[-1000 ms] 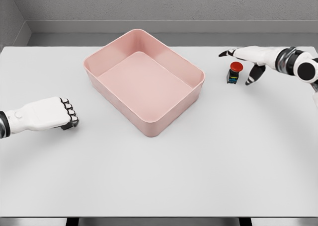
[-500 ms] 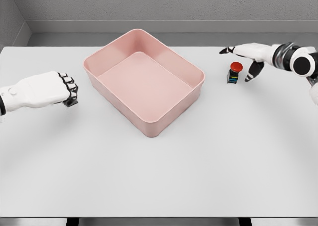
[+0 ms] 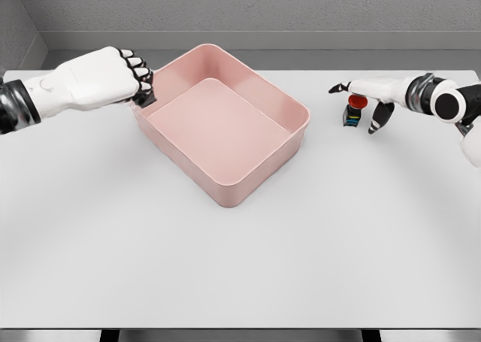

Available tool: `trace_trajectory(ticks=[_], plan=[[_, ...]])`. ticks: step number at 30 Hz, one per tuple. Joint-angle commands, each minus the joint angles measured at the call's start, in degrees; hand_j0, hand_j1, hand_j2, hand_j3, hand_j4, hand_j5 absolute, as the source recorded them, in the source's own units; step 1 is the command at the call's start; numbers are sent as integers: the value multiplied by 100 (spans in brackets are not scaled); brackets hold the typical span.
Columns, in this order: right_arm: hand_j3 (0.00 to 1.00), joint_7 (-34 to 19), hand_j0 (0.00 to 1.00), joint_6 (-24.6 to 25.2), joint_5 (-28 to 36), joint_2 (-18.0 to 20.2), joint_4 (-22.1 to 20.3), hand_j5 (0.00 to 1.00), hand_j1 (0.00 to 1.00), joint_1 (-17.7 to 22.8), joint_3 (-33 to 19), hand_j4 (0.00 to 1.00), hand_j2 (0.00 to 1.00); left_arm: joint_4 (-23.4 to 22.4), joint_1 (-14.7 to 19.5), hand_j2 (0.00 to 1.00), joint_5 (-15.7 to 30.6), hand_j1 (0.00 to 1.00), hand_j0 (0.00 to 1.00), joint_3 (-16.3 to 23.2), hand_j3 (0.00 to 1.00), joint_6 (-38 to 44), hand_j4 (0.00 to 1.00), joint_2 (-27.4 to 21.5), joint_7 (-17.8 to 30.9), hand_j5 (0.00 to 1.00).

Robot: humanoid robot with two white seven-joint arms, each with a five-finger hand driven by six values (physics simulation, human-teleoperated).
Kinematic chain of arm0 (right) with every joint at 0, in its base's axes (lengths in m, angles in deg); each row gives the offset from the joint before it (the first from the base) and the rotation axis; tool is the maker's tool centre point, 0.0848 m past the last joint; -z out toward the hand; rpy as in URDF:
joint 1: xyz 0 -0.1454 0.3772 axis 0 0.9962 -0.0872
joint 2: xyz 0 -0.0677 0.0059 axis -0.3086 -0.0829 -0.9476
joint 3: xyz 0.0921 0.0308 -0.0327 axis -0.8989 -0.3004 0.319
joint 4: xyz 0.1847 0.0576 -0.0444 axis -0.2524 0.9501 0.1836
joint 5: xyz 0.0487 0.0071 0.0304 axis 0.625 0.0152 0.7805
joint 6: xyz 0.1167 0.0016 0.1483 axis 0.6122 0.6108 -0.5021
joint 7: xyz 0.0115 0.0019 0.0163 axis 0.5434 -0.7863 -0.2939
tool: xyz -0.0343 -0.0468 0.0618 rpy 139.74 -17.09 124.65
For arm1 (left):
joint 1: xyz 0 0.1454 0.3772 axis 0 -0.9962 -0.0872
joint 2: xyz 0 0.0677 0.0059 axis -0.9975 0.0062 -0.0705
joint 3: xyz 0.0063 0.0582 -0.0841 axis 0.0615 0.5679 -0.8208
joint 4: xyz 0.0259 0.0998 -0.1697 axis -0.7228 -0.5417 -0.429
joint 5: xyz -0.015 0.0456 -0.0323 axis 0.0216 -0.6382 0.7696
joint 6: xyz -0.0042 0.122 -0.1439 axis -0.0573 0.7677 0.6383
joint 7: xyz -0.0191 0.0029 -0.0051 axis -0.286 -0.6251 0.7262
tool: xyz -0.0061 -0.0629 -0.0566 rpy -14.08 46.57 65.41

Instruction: Put the industrial switch in the basket with both arms

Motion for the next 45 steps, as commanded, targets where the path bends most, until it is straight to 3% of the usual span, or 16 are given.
trace_trajectory(ticks=[1, 5, 8, 9, 11, 16, 18, 21, 22, 29, 31, 32, 35, 38, 45], plan=[[100, 2, 100, 58, 7, 10, 12, 100, 100, 0, 32, 100, 100, -183, 18, 28, -14, 28, 28, 37, 28, 3, 28, 409, 17, 28], [97, 2, 97, 85, 7, 54, 56, 97, 97, 0, 14, 97, 97, -430, 255, 28, -251, 28, 28, 520, 28, 3, 28, 848, 17, 28], [96, 2, 96, 85, -2, 54, 56, 96, 96, 0, 14, 96, 96, -667, 395, 28, -453, 28, 28, 634, 28, 3, 28, 1165, 17, 28], [91, 2, 91, 85, -19, 45, 56, 91, 91, -9, 14, 91, 91, -754, 510, 28, -462, 28, 28, 784, 28, 3, 28, 1253, 17, 28], [90, 2, 90, 85, -19, 1, 56, 90, 90, -88, 14, 90, 90, -1088, 712, 28, -489, 28, 28, 1127, 28, 3, 28, 1464, 17, 28], [89, 2, 89, 129, -37, -69, 73, 89, 89, -132, 41, 89, 89, -1748, 932, 31, -585, 31, 31, 1338, 31, 3, 31, 1859, 17, 31], [85, 2, 85, 129, -37, -86, 214, 85, 85, -167, 41, 85, 85, -1880, 1028, 43, -585, 43, 43, 1426, 43, 3, 43, 1921, 17, 43], [76, 2, 76, 129, -46, -78, 223, 76, 76, -167, 41, 76, 76, -1888, 1037, 91, -577, 91, 91, 1426, 91, 3, 91, 1956, 17, 91], [76, 2, 76, 129, -37, -78, 240, 76, 76, -158, 41, 76, 76, -1888, 1046, 100, -577, 100, 100, 1417, 100, 3, 100, 1956, 8, 100], [56, 2, 56, 120, -37, -78, 240, 56, 56, -158, 58, 56, 56, -1818, 1072, 100, -480, 100, 100, 1338, 100, 3, 100, 1903, -18, 100], [53, 2, 53, 120, -46, -78, 231, 53, 53, -158, 76, 53, 53, -1625, 1072, 100, -261, 100, 100, 1311, 100, 3, 100, 1684, -27, 100], [52, 2, 52, 120, -37, -78, 231, 52, 52, -158, 102, 52, 52, -1248, 1055, 100, -23, 100, 100, 1311, 100, 3, 100, 1297, -27, 100], [51, 2, 51, 120, -46, -78, 231, 51, 51, -158, 102, 51, 51, -676, 958, 100, 460, 100, 100, 1100, 100, 3, 100, 515, -27, 100], [50, 2, 50, 120, -46, -86, 223, 50, 50, -158, 102, 50, 50, -324, 703, 100, 856, 100, 100, 1039, 100, 3, 100, -135, -27, 100], [50, 2, 50, 120, -72, -86, 170, 50, 50, -193, 102, 50, 50, -34, -720, 100, 1383, 100, 100, -191, 100, 3, 100, -1287, -27, 100]])
